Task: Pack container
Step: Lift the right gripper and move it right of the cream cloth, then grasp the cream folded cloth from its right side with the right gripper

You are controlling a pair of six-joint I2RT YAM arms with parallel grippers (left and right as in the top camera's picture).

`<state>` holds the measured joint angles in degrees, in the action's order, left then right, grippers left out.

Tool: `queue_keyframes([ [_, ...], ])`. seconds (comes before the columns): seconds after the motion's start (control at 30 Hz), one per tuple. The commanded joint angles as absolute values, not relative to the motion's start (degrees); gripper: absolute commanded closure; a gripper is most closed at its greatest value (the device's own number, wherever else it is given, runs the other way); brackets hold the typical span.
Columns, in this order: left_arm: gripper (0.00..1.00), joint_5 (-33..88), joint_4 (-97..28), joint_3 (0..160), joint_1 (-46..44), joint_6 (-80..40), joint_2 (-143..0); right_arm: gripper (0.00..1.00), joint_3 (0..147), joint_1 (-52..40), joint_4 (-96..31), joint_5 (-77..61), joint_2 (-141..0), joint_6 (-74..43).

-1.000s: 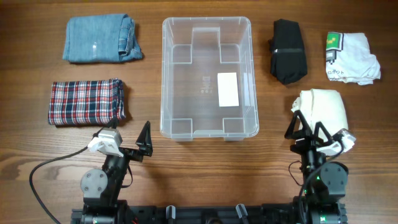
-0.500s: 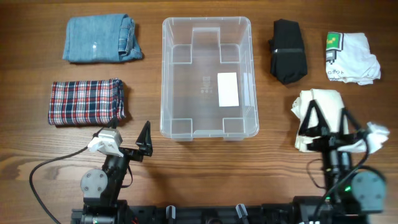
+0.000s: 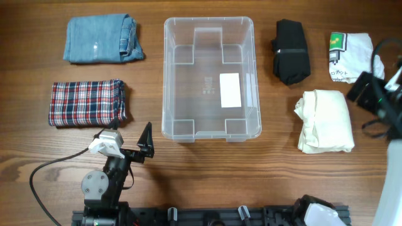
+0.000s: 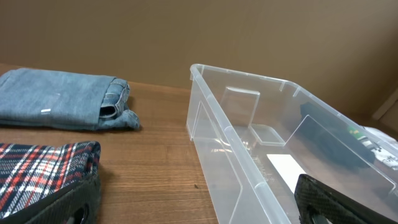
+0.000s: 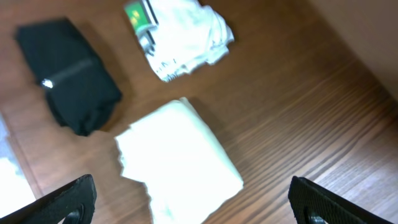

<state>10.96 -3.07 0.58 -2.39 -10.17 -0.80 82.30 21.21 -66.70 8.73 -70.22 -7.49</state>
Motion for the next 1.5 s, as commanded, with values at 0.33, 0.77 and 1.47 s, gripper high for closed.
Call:
queue_keyframes([
  [0.33,0.0,10.6,-3.4,0.3,-2.0,-9.3,-0.4,0.04,85.0,37.9,-70.8,-15.2,-91.7,8.0],
  [0.77,0.0,10.6,-3.4,0.3,-2.0,-9.3,-0.4,0.01,84.7,38.0,-70.5,-16.6,-104.5,13.3],
  [1.47,0.0,10.6,-3.4,0.3,-2.0,-9.3,-0.4,0.0,84.7,38.5,-67.2,-13.4,-116.9,13.5],
])
